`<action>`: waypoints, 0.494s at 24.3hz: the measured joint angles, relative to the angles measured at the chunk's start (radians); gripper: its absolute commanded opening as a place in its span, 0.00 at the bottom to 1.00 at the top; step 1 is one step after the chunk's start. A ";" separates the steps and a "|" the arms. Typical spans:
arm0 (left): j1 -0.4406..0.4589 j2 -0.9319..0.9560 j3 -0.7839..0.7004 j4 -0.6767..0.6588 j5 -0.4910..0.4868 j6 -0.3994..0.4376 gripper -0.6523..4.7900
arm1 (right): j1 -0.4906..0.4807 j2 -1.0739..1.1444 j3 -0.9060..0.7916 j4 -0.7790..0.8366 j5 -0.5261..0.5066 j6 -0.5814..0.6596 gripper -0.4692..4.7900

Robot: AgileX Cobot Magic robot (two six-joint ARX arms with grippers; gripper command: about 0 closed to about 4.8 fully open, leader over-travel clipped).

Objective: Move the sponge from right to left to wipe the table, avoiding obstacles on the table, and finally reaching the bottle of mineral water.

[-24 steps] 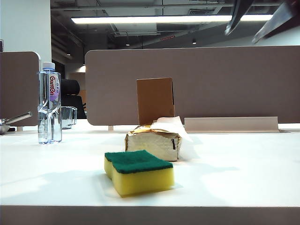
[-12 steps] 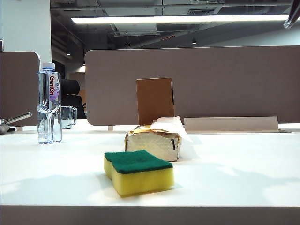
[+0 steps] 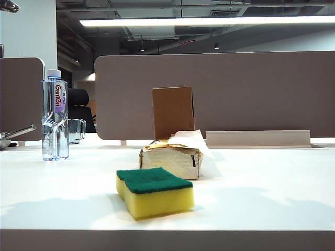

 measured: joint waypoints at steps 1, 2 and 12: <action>0.000 0.000 0.000 -0.014 0.000 0.000 0.93 | 0.000 -0.003 0.000 -0.019 -0.050 -0.002 0.53; 0.000 0.000 0.000 -0.024 0.000 0.000 0.93 | 0.000 -0.003 0.000 -0.034 -0.082 -0.002 0.53; 0.000 0.060 0.000 -0.212 0.024 0.000 0.93 | -0.016 -0.035 0.000 -0.146 -0.117 -0.027 0.53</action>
